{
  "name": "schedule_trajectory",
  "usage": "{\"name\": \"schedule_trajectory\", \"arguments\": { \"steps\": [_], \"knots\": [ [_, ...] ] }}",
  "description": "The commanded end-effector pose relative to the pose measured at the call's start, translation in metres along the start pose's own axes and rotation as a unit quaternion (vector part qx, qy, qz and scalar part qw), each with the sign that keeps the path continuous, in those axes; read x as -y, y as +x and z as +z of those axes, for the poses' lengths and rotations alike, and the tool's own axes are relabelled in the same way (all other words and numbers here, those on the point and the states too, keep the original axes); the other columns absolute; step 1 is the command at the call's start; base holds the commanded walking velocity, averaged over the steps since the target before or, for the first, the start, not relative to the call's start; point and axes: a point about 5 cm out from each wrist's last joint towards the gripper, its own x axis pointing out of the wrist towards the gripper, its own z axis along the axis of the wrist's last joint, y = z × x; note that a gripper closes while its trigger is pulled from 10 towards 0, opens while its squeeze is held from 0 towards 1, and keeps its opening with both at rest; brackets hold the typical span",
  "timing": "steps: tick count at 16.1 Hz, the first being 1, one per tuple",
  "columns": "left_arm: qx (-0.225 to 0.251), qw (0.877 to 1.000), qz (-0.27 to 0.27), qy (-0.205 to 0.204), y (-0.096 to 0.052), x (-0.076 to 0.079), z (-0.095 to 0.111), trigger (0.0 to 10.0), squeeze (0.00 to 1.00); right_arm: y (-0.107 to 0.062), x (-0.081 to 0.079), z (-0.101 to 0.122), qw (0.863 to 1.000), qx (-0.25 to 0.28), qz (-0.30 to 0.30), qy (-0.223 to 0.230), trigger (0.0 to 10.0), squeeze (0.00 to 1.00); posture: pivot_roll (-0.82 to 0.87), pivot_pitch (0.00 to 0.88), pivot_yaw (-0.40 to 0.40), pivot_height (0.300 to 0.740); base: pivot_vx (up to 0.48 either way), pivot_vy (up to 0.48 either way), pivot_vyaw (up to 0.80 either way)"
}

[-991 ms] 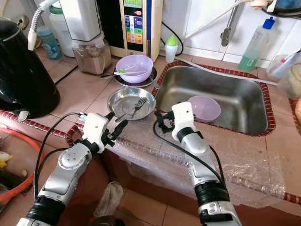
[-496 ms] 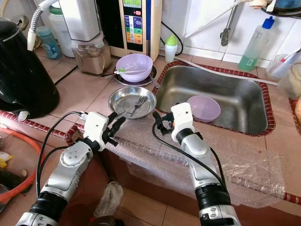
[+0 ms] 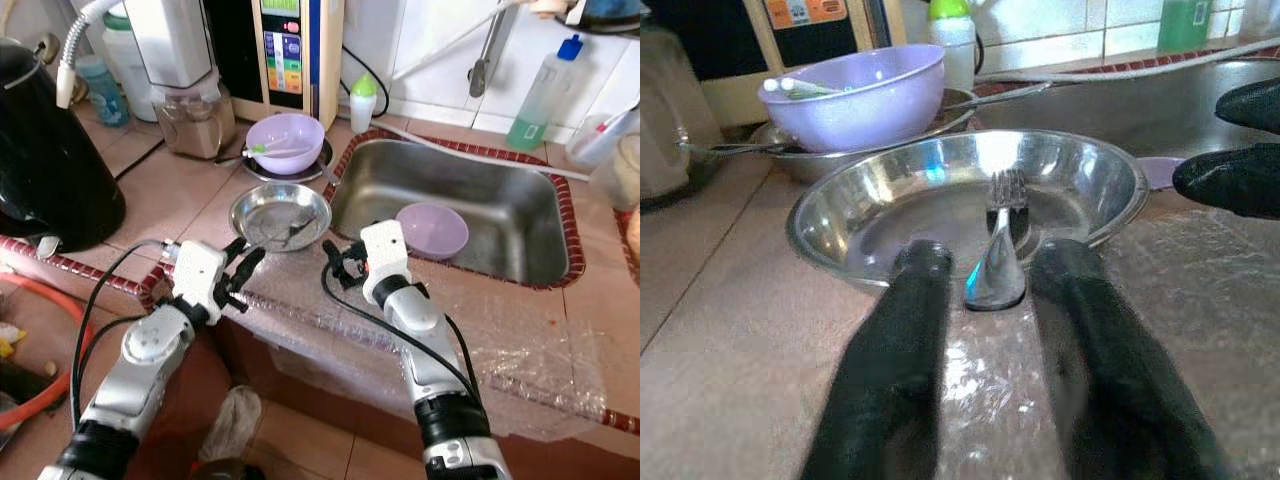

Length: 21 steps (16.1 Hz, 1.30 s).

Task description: Kitchen organization

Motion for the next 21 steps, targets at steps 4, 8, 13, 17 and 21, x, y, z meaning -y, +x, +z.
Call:
{"name": "schedule_trajectory", "arguments": {
  "steps": [4,8,13,17,21],
  "knots": [
    [0.013,1.000,0.013,0.015,-0.002,-0.002,0.005,10.0,0.00,-0.001,0.000,0.002,1.000,0.000,0.004,-0.006,10.0,0.00,0.01,0.000,0.043,0.740,0.000,0.000,0.00],
    [0.012,1.000,0.013,0.011,0.004,-0.002,0.004,4.1,0.00,0.000,0.000,0.002,1.000,-0.001,0.004,-0.005,10.0,0.00,0.00,0.000,0.045,0.740,0.000,0.000,0.00],
    [0.018,1.000,0.015,0.007,0.010,-0.004,0.006,0.0,0.00,-0.001,0.001,0.002,1.000,-0.001,0.000,-0.006,10.0,0.00,-0.01,0.000,0.051,0.740,0.000,0.000,0.00],
    [0.014,1.000,0.007,0.005,0.012,-0.001,0.003,0.0,0.00,-0.001,0.002,0.002,1.000,-0.001,-0.003,-0.006,10.0,0.00,-0.01,0.000,0.054,0.740,0.000,0.000,0.00],
    [0.018,1.000,0.005,0.003,0.012,0.001,0.004,0.0,0.00,-0.001,0.001,0.002,1.000,-0.001,-0.002,-0.006,10.0,0.00,-0.01,0.000,0.054,0.740,0.000,0.000,0.00]
  ]
}}
